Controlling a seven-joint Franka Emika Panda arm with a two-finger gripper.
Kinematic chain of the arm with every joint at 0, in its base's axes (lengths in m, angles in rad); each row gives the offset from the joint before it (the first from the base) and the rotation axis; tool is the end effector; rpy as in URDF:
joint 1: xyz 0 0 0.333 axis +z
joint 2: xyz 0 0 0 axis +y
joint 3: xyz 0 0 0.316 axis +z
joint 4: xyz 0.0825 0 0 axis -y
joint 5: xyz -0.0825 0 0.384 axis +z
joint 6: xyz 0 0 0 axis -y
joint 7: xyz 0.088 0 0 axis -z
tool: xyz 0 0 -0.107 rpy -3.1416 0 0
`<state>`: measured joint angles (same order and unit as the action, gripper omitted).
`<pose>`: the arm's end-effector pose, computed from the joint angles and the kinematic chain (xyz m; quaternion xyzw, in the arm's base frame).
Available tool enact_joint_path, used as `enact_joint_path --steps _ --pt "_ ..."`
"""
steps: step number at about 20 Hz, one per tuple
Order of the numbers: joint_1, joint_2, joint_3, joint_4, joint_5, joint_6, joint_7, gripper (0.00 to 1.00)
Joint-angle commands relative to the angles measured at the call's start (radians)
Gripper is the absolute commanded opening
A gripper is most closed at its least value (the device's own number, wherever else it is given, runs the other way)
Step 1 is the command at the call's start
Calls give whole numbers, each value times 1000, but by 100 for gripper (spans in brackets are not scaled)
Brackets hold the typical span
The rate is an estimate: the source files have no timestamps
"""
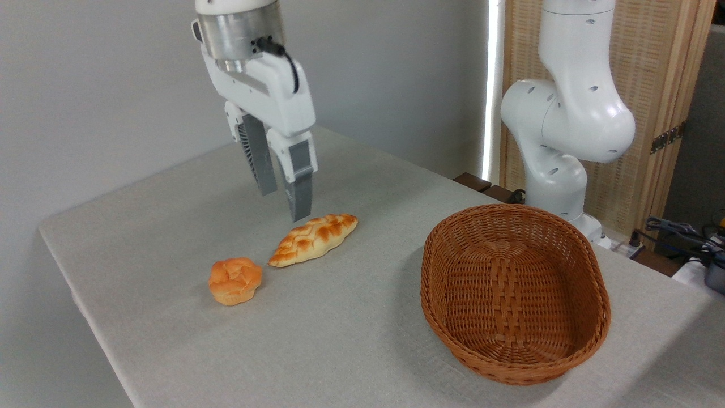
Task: Put bread into the basket
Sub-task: 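Move the open gripper over the round orange bun and lower it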
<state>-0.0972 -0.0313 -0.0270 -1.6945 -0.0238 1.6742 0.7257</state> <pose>0.5472 -0.0709 0.5921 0.9115 -0.4112 0.0086 0.0093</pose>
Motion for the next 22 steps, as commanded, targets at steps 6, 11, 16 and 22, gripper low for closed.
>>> enact_joint_path --steps 6,11,16,22 --pt "-3 2 -122 -203 -2 352 -12 100" --pt "-7 53 -145 -234 2 459 -5 100" --pt "-7 109 -186 -272 10 587 0 100" --pt "-1 126 -197 -307 34 671 29 100"
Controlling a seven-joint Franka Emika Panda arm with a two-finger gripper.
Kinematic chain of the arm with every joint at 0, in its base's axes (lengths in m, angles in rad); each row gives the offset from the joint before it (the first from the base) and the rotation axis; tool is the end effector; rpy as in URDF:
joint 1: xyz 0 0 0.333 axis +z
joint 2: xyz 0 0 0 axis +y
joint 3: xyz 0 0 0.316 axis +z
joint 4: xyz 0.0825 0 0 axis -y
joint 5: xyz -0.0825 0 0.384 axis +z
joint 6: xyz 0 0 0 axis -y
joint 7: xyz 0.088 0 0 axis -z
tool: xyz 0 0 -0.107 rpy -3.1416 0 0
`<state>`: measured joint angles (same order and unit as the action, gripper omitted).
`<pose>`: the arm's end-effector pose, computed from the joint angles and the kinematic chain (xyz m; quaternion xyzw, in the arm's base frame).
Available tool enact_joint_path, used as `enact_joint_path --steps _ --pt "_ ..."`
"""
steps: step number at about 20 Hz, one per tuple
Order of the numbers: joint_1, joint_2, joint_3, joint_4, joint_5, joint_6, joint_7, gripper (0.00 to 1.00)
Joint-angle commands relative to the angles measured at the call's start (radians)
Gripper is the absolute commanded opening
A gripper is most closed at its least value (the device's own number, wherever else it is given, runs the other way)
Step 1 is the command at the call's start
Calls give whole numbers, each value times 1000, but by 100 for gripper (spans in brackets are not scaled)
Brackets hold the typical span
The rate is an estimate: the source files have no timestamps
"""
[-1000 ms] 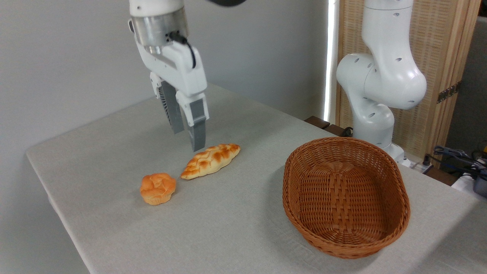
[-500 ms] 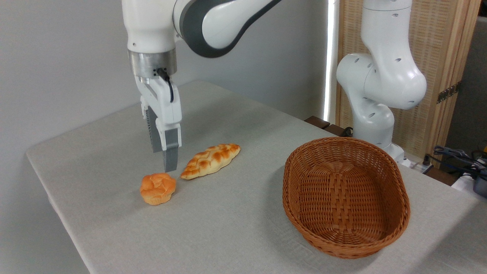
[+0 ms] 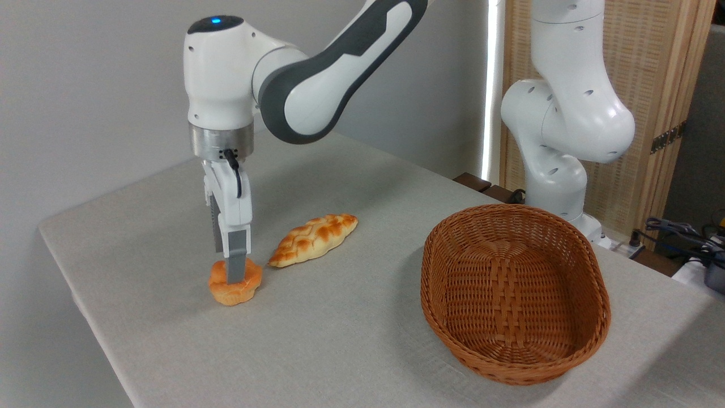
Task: Put bread into the basket
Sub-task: 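Close the gripper on the round orange bun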
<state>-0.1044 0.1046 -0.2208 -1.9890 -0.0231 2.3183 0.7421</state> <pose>0.5678 -0.1887 0.4352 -0.8596 0.4978 -0.1151 0.0033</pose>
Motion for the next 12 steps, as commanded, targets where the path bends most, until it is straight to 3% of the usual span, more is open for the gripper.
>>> enact_joint_path --steps 1,6,12 --pt "6 -11 -3 -13 49 27 17 100" --pt "8 -6 -3 -16 83 27 34 100" --pt "6 4 -5 -45 84 53 54 100"
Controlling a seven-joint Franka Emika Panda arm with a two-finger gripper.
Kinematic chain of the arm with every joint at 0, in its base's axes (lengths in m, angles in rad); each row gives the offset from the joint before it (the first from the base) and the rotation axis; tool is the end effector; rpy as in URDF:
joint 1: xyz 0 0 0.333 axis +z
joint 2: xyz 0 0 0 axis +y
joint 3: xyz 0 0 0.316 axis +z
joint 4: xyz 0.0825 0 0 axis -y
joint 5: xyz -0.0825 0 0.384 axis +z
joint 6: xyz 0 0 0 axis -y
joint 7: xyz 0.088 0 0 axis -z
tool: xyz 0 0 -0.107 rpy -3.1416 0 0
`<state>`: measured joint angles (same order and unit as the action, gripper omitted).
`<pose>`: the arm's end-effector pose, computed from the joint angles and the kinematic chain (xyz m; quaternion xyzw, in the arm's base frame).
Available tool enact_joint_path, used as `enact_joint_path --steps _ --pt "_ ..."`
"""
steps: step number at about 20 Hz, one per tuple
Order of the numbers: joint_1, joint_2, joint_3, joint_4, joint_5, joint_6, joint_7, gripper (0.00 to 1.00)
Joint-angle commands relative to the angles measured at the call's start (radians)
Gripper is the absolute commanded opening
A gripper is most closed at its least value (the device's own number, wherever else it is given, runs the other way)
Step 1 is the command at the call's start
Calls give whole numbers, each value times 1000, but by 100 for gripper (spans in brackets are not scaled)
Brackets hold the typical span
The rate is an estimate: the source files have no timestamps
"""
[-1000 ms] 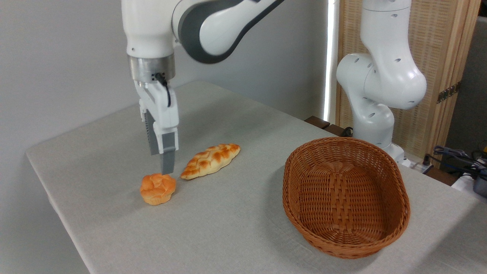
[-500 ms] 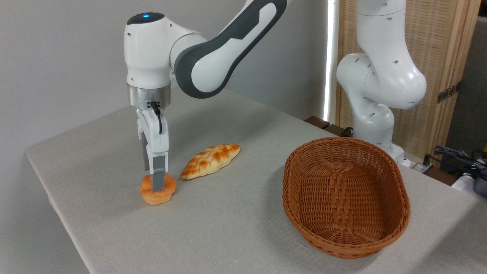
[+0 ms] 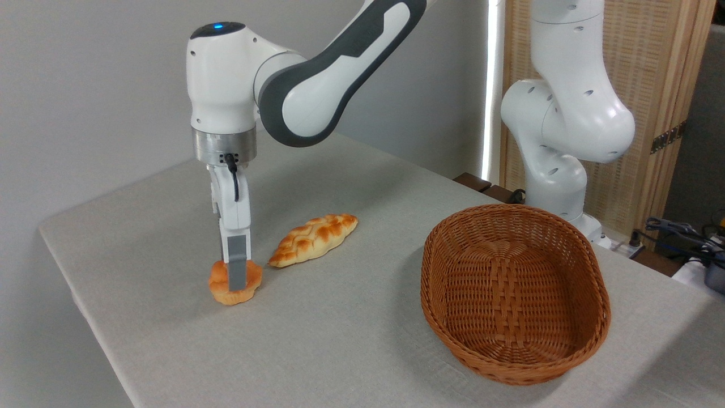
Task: Put bread into the basket
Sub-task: 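Close the gripper on the round orange bun, then lift the bun and carry it over the wicker basket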
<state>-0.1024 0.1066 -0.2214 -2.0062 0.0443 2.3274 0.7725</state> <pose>0.5659 -0.1860 0.4267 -0.8424 0.5278 -0.1044 0.0301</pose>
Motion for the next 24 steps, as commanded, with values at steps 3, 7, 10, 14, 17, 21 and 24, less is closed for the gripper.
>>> enact_joint_path --steps 3,7,10,14,17,21,24 --pt "4 4 -4 -34 17 52 31 99" --pt "4 4 -6 -34 17 49 31 71" --pt "4 2 -19 -34 17 43 33 31" --pt "4 2 -22 -34 16 41 31 14" --pt "4 2 -22 -32 17 41 33 14" --pt "4 -1 -22 -32 15 41 31 13" --pt "6 -7 -22 -31 12 41 31 13"
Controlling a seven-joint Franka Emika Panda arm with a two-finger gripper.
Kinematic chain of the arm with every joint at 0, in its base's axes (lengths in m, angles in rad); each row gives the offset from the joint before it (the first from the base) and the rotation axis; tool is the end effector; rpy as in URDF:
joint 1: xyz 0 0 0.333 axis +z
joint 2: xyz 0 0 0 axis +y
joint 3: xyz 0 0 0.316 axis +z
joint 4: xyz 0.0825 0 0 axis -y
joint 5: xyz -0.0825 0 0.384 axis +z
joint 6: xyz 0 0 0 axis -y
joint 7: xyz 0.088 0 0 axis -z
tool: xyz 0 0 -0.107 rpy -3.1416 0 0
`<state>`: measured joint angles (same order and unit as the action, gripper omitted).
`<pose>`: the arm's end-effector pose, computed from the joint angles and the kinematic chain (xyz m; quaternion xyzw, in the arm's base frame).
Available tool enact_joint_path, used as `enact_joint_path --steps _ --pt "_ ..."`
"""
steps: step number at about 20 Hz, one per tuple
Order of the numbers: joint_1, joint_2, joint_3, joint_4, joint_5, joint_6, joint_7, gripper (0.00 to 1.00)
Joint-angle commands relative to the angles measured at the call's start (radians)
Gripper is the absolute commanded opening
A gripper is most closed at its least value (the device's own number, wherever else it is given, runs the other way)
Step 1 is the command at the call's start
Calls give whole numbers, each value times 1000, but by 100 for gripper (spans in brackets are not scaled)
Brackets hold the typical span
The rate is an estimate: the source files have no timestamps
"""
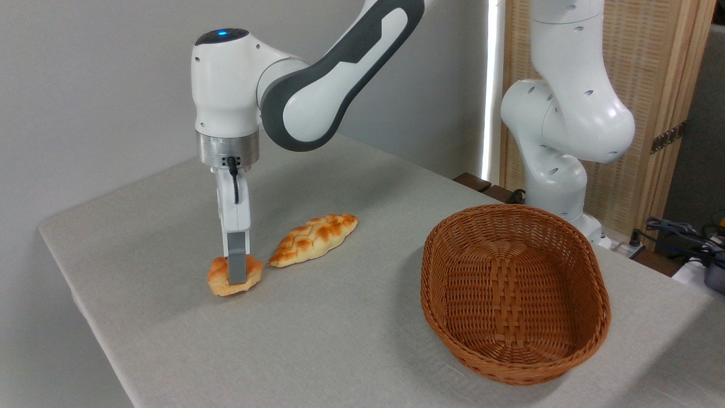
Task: Put bread into the basket
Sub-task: 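Lift the bun and carry it over the wicker basket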
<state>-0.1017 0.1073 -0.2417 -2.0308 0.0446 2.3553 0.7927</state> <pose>0.5594 -0.1962 0.4179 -0.8314 0.5447 -0.1062 0.0291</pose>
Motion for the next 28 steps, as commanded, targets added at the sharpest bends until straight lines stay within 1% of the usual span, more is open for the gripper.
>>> enact_joint_path --steps 1,4,6,9,10,11,12,14,15,16,17,18,20,23,24,27,28 --pt "5 -8 -2 -5 6 13 11 13" --pt "7 -26 1 -2 -15 4 8 13" --pt "7 -38 7 3 -34 -22 11 13" --pt "7 -44 10 4 -35 -28 10 13" --pt "8 -58 12 6 -40 -37 10 13" --pt "8 -73 19 7 -57 -60 10 13" --pt "17 -95 30 7 -78 -92 13 14" --pt "49 -148 28 7 -110 -180 20 14" --pt "83 -197 30 7 -133 -276 55 15" --pt "108 -230 30 7 -150 -345 104 18" --pt "137 -257 32 7 -170 -402 168 18" --pt "175 -282 33 7 -184 -456 237 18" --pt "250 -330 35 6 -187 -584 368 18" --pt "339 -363 39 3 -177 -746 586 18" --pt "355 -370 57 3 -172 -770 647 18" --pt "358 -380 148 -2 -114 -797 828 19" --pt "358 -382 175 -8 -105 -807 882 19"
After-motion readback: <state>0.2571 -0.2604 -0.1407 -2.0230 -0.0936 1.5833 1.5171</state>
